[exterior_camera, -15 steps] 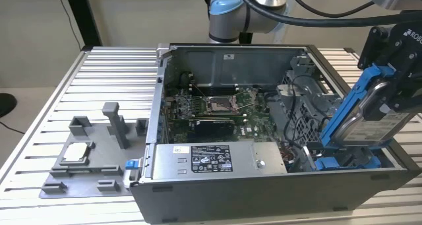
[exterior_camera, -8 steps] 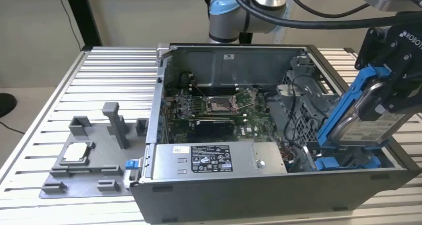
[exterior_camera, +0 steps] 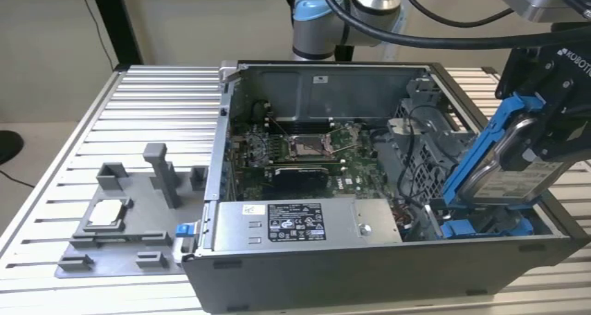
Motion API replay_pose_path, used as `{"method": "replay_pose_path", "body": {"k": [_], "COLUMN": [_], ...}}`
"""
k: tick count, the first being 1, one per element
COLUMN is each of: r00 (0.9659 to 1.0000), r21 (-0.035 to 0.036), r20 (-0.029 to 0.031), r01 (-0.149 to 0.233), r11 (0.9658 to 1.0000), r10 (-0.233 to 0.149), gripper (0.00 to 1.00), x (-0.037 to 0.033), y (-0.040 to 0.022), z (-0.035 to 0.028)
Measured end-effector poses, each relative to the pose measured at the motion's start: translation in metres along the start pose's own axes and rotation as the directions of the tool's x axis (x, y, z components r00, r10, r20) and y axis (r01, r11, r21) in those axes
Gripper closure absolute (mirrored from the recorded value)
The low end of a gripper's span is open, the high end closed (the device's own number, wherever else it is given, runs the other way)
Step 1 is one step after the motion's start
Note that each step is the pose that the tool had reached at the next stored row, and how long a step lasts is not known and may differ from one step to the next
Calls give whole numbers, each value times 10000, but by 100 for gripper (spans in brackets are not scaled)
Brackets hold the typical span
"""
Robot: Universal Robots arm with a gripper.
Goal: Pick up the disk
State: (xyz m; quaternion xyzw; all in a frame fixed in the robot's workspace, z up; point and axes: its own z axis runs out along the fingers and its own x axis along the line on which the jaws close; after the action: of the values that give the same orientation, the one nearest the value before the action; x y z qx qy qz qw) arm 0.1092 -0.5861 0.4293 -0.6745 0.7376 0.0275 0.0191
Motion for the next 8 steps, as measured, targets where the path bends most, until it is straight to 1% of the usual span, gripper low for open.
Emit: {"method": "replay_pose_path", "body": {"k": [8], "r00": [10000], "r21": [11], "r20": [14], "r01": [3], "r11": [10000], "r10": [-3], "gripper": [100], "x": [8], "y": [28], "z": [87]}}
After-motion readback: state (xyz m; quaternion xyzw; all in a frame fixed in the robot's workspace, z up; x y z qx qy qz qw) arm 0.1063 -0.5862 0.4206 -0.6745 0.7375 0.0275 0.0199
